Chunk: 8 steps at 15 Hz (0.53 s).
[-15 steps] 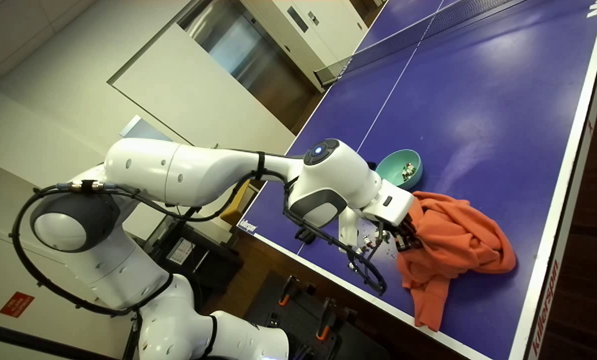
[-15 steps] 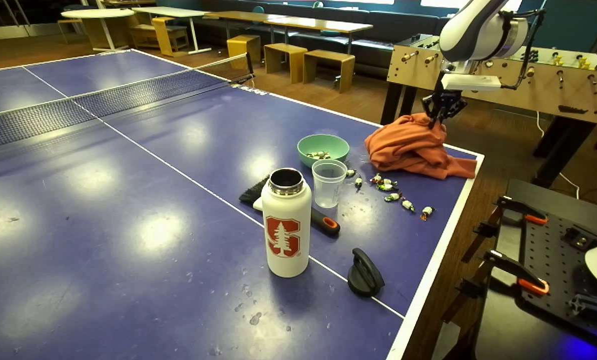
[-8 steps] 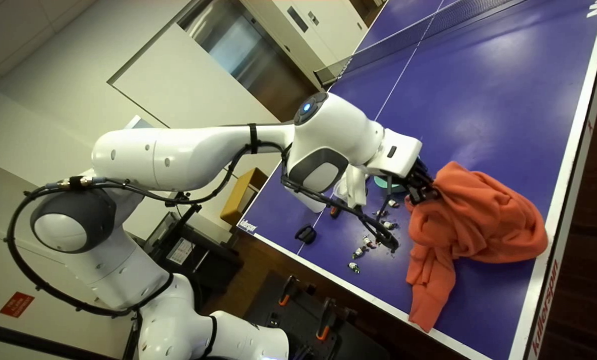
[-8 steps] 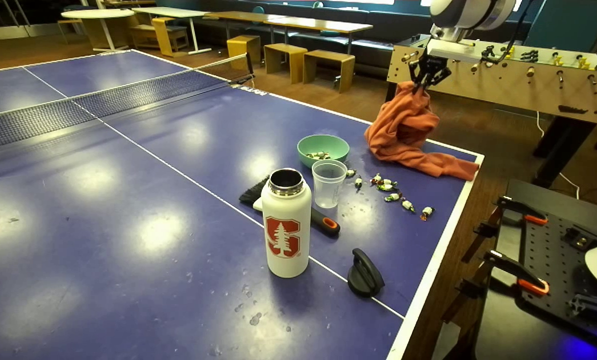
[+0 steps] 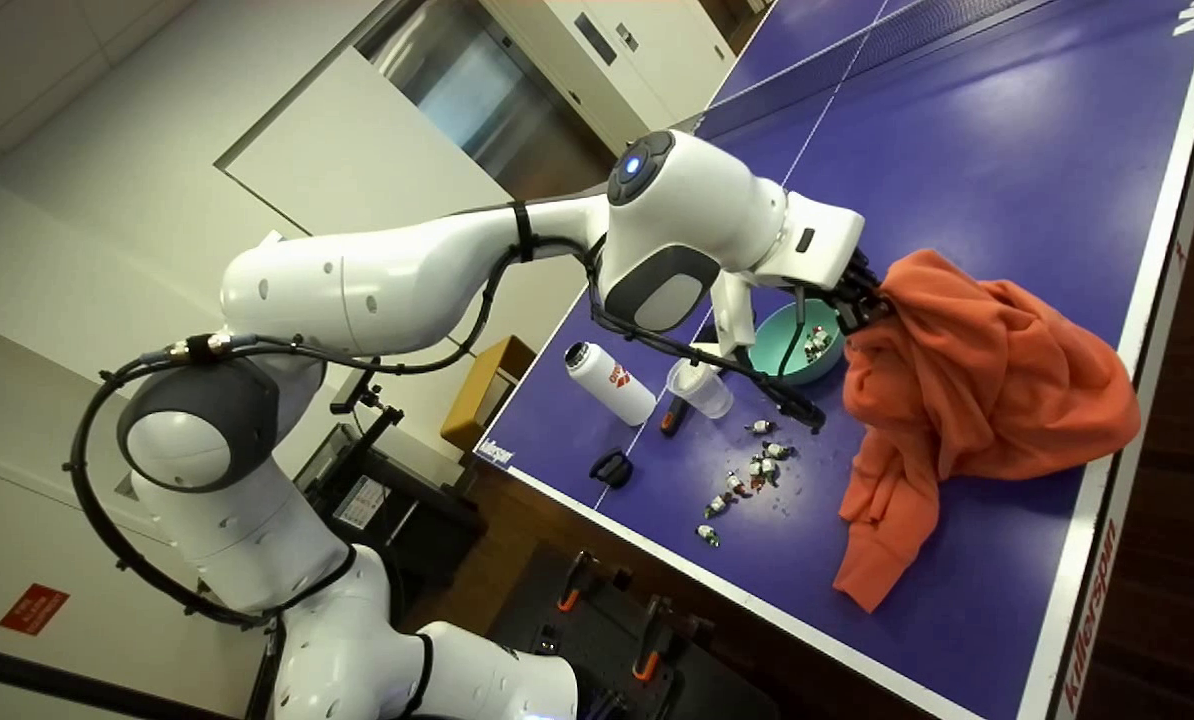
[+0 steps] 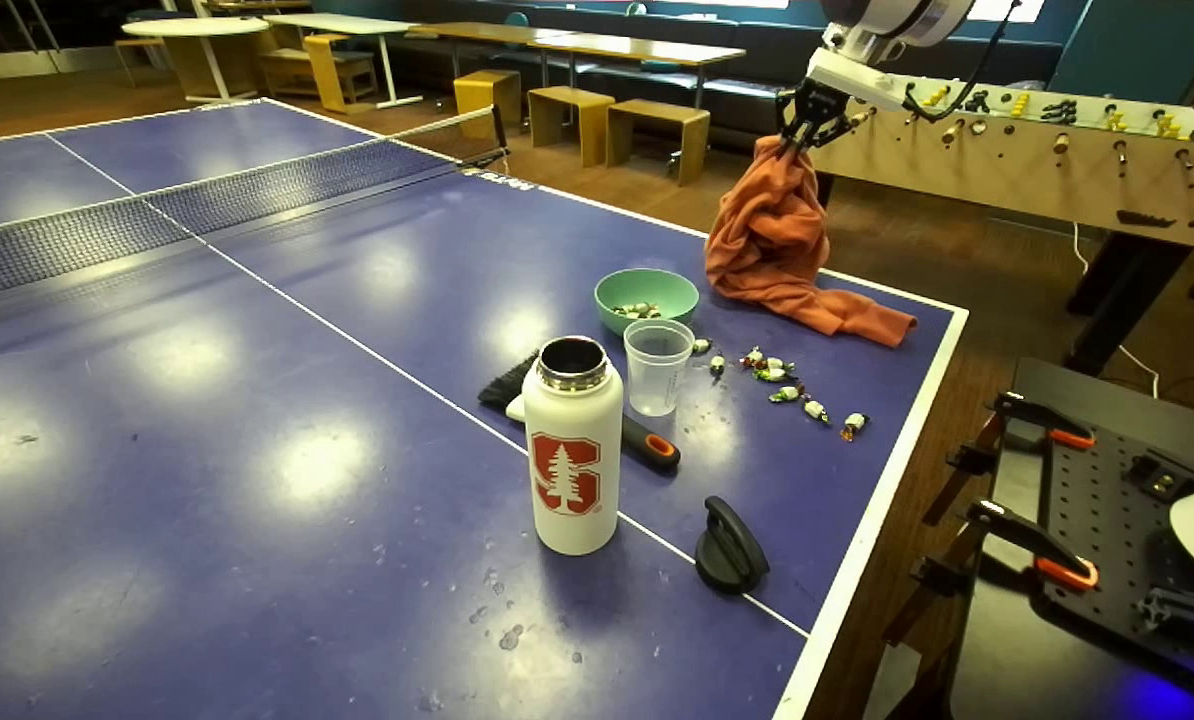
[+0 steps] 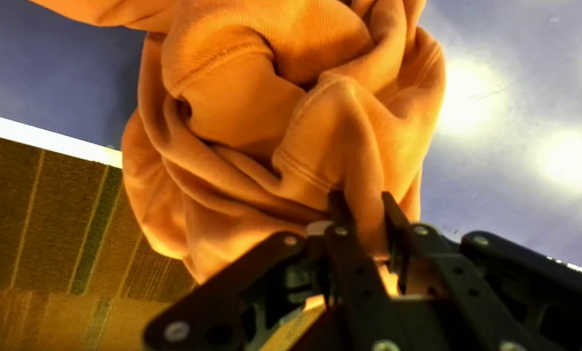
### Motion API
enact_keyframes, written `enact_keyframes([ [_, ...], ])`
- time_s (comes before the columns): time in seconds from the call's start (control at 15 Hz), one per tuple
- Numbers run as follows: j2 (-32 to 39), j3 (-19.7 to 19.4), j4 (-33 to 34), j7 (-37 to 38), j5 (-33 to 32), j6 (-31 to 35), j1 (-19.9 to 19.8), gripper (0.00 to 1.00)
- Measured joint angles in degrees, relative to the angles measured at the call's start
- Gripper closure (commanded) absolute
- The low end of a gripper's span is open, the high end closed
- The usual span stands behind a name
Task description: Shift the orange sweater on the table tennis table slightly forward
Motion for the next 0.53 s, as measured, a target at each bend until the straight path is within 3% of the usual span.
enact_keyframes([
  [0.2, 0.2, 0.0, 0.3, 0.0, 0.0, 0.0, -0.2, 0.82],
  [0.27, 0.2, 0.0, 0.3, 0.0, 0.0, 0.0, -0.2, 0.95],
  [0.53, 2.7, 0.0, 1.3, 0.6, 0.0, 4.1, 0.1, 0.95],
])
